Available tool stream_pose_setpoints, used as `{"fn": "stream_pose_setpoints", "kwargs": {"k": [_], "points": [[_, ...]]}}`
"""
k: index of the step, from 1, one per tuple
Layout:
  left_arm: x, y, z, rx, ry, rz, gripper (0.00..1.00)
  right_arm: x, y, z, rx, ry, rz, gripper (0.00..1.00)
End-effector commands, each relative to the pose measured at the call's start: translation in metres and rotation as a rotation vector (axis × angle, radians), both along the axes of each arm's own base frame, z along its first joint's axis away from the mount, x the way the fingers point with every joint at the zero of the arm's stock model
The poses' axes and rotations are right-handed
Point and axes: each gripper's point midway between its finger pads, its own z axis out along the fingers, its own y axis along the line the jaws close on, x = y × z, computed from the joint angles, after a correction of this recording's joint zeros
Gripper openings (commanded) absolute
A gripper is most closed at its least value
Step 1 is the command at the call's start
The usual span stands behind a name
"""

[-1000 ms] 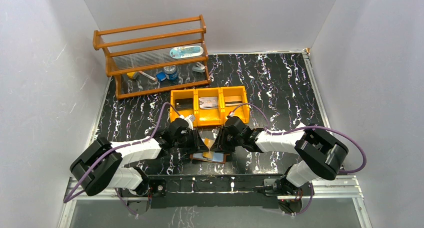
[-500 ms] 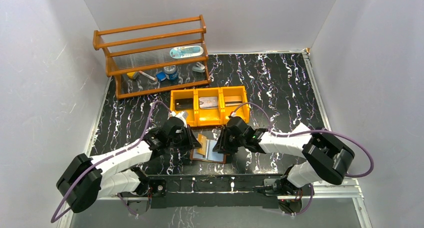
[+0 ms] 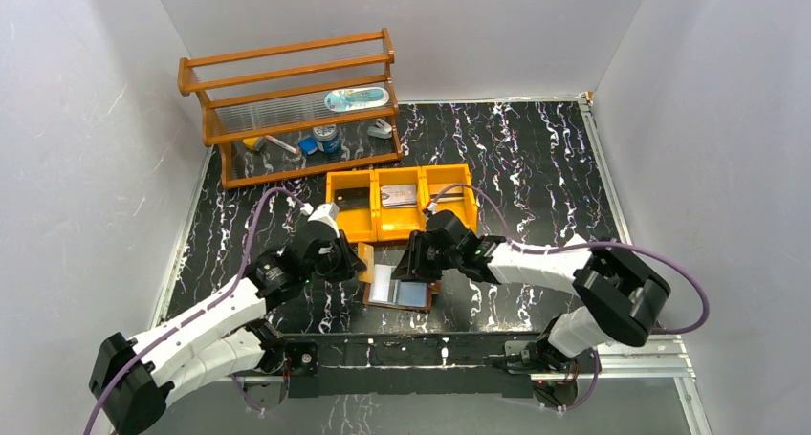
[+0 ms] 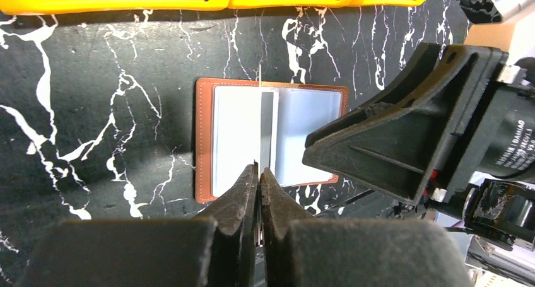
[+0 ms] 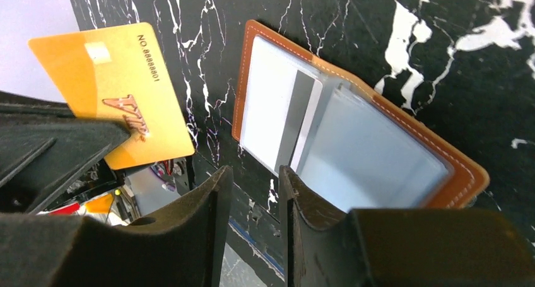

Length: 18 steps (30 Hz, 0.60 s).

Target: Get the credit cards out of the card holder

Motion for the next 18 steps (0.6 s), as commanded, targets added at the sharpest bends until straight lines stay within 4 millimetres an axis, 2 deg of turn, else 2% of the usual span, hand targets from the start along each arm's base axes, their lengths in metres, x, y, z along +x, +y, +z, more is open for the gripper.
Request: {"fn": "stream_pose_setpoints", "kwargs": {"k": [1, 5, 8, 11, 14, 18], "points": [[-0.001, 0.014, 0.001, 0.03, -0.01, 0.039, 0.0, 0.006, 0.018, 0.003, 0.032, -0.007, 0.039, 0.41], [-0.005, 0.003, 0.004, -0.009, -0.013, -0.021, 0.0, 0.004, 0.002, -0.028, -0.092, 0.057, -0.006, 0.4], [-0.004, -0.002, 0.009, -0.009, -0.023, -0.053, 0.0, 0.006, -0.01, -0.034, -0.137, 0.045, -0.041, 0.41], [0.0, -0.006, 0.014, -0.013, -0.036, -0.057, 0.0, 0.011, -0.003, -0.014, -0.088, -0.023, -0.009, 0.47], [0.005, -0.011, 0.022, -0.028, -0.061, -0.074, 0.0, 0.018, 0.005, 0.016, -0.029, -0.109, 0.023, 0.58], [0.009, -0.023, 0.036, -0.056, -0.095, -0.13, 0.0, 0.035, -0.005, 0.048, -0.011, -0.268, -0.029, 0.76]]}}
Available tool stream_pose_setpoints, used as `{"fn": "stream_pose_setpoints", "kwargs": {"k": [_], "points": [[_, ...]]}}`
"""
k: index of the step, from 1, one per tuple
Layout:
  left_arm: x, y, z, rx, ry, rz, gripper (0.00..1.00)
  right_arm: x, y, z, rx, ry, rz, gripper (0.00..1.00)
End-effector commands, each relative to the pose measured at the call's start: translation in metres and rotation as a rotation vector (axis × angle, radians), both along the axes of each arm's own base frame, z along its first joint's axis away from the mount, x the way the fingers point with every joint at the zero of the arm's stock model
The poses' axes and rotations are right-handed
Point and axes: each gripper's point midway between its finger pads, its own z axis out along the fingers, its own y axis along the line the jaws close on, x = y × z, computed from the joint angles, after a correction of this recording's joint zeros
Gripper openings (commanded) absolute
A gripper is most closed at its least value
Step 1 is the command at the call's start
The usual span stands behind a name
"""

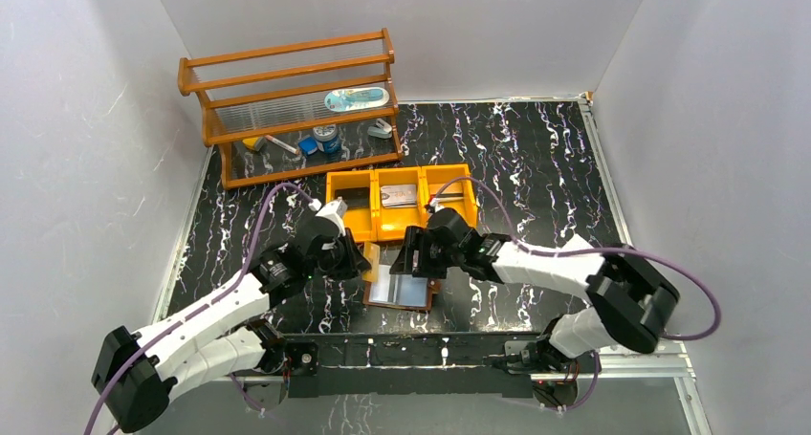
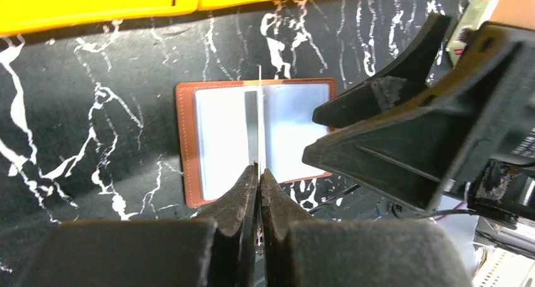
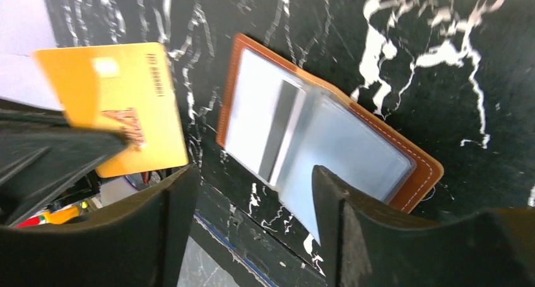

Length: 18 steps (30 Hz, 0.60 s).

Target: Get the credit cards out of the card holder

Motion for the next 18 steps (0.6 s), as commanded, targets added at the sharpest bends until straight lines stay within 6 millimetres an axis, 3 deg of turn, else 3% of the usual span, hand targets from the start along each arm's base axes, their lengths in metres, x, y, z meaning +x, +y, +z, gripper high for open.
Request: {"fn": "stream_pose_setpoints", "kwargs": {"k": [1, 5, 8, 12, 18], "points": [[0.014, -0.019, 0.038, -0.086, -0.091, -0.069, 0.0, 0.032, -0.003, 0.062, 0.083, -0.273, -0.043, 0.77], [0.022, -0.02, 0.06, -0.197, -0.105, -0.071, 0.0, 0.041, -0.027, 0.09, 0.148, -0.428, -0.115, 0.95], [0.02, -0.026, 0.08, -0.353, -0.14, -0.113, 0.0, 0.044, -0.046, 0.109, 0.165, -0.473, -0.161, 0.98], [0.007, -0.037, 0.1, -0.541, -0.155, -0.177, 0.0, 0.039, -0.044, 0.131, 0.279, -0.46, -0.08, 0.93], [-0.011, -0.048, 0.115, -0.691, -0.13, -0.259, 0.0, 0.014, -0.022, 0.154, 0.499, -0.389, 0.065, 0.75]]}}
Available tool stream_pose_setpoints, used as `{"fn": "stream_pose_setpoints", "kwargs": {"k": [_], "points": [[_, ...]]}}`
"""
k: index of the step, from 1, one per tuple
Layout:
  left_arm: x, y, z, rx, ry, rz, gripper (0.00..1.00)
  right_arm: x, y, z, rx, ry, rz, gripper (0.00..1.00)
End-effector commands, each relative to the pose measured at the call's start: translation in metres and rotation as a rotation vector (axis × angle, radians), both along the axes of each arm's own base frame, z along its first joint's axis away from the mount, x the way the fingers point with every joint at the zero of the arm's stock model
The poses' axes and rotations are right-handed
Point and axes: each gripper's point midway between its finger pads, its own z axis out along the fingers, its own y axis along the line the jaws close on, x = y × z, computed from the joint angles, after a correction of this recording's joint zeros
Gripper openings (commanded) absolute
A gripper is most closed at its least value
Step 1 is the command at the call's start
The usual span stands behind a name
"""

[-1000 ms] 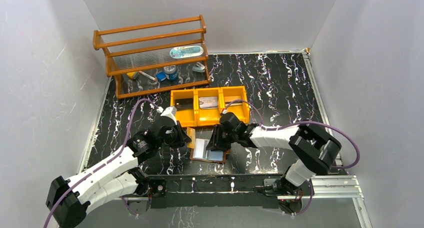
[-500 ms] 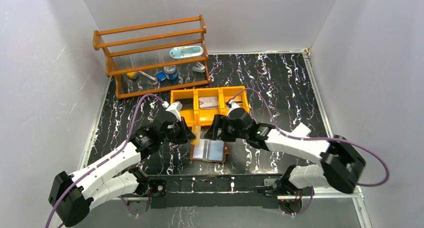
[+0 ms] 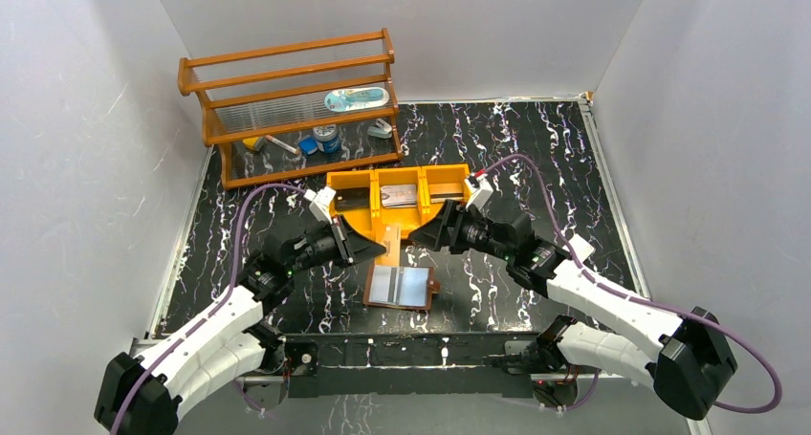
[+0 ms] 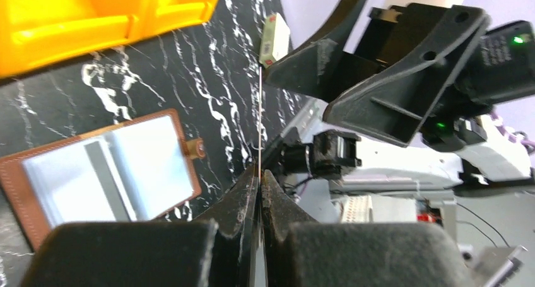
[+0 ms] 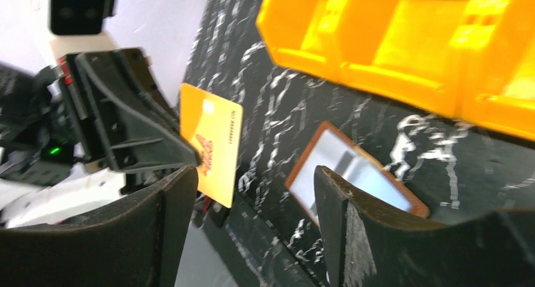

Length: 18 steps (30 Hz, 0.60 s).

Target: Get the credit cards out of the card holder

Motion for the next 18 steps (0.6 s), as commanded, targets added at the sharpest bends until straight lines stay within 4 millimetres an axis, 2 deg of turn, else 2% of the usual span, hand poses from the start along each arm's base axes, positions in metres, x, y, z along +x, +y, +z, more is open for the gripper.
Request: {"fn": "stream_pose_setpoints", "kwargs": {"k": [1, 3, 6, 13, 18], "points": [[-0.021, -0.011, 0.042, -0.194, -0.062, -0.119, 0.0, -0.029, 0.021, 0.029, 0.195, -0.016, 0.188, 0.73], [-0.023, -0.009, 0.048, -0.207, -0.085, -0.113, 0.0, -0.035, 0.024, 0.034, 0.234, -0.01, 0.224, 0.69], [-0.022, -0.006, 0.047, -0.19, -0.091, -0.095, 0.0, -0.042, 0.03, 0.04, 0.26, -0.009, 0.284, 0.64], [-0.023, -0.012, 0.047, -0.247, -0.061, -0.124, 0.0, -0.046, 0.034, 0.053, 0.314, -0.034, 0.33, 0.58], [-0.025, -0.014, 0.05, -0.26, -0.058, -0.142, 0.0, -0.048, 0.039, 0.056, 0.361, -0.03, 0.363, 0.49]]}}
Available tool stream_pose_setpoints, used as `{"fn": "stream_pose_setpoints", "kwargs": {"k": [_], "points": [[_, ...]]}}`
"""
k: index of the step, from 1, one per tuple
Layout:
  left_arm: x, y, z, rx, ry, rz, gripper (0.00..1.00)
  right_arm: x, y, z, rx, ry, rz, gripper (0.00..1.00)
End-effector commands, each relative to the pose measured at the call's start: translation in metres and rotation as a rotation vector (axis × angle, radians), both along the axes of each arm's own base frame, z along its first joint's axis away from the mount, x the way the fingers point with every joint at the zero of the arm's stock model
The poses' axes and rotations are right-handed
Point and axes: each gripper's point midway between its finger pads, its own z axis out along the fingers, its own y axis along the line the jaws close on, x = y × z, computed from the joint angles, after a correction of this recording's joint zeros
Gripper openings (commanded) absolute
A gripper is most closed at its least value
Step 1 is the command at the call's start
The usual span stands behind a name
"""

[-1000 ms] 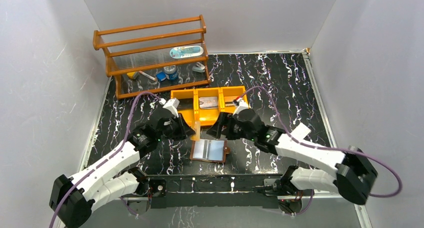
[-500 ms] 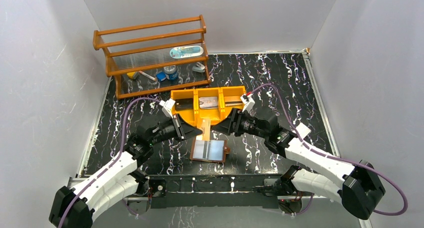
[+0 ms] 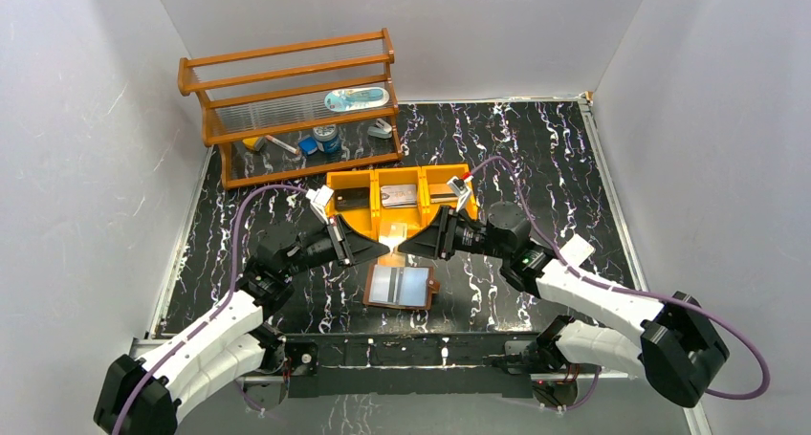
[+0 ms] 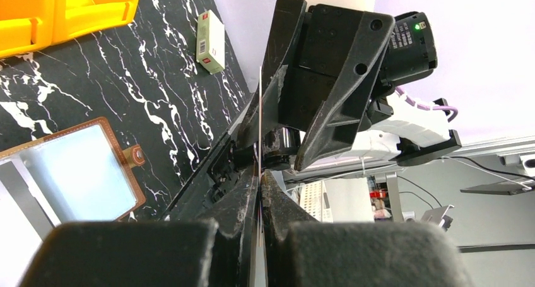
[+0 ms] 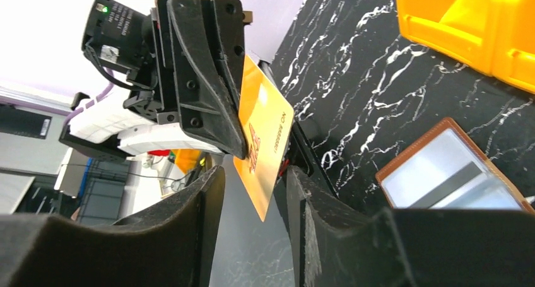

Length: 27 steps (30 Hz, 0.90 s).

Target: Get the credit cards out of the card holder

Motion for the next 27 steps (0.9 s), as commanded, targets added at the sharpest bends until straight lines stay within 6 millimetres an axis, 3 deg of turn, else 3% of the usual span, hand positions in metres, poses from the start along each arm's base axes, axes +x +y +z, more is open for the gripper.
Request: {"fn": "stream_pose_setpoints", "kwargs": {"k": [1, 9, 13, 17, 19, 21, 27], "points": [[-0.006, -0.002, 0.016, -0.052, -0.037, -0.041, 0.0, -0.004, 0.005, 0.024, 0.109, -0.056, 0.048, 0.48], [-0.016, -0.005, 0.02, -0.085, -0.034, -0.104, 0.0, -0.005, 0.005, 0.024, 0.146, -0.062, 0.053, 0.29], [-0.02, -0.006, 0.02, -0.118, -0.021, -0.131, 0.0, -0.008, 0.007, 0.031, 0.185, -0.072, 0.081, 0.28], [-0.018, -0.007, 0.018, -0.117, -0.014, -0.126, 0.0, -0.008, 0.008, 0.03, 0.193, -0.061, 0.091, 0.12], [-0.017, -0.006, 0.017, -0.107, -0.016, -0.115, 0.05, -0.007, 0.006, 0.028, 0.19, -0.058, 0.08, 0.02], [-0.014, -0.005, 0.014, -0.08, -0.017, -0.097, 0.16, -0.006, 0.004, 0.027, 0.177, -0.059, 0.062, 0.0], [-0.005, 0.005, -0.006, 0.057, -0.024, -0.009, 0.68, 0.004, -0.002, 0.015, 0.094, -0.066, -0.019, 0.0]]}}
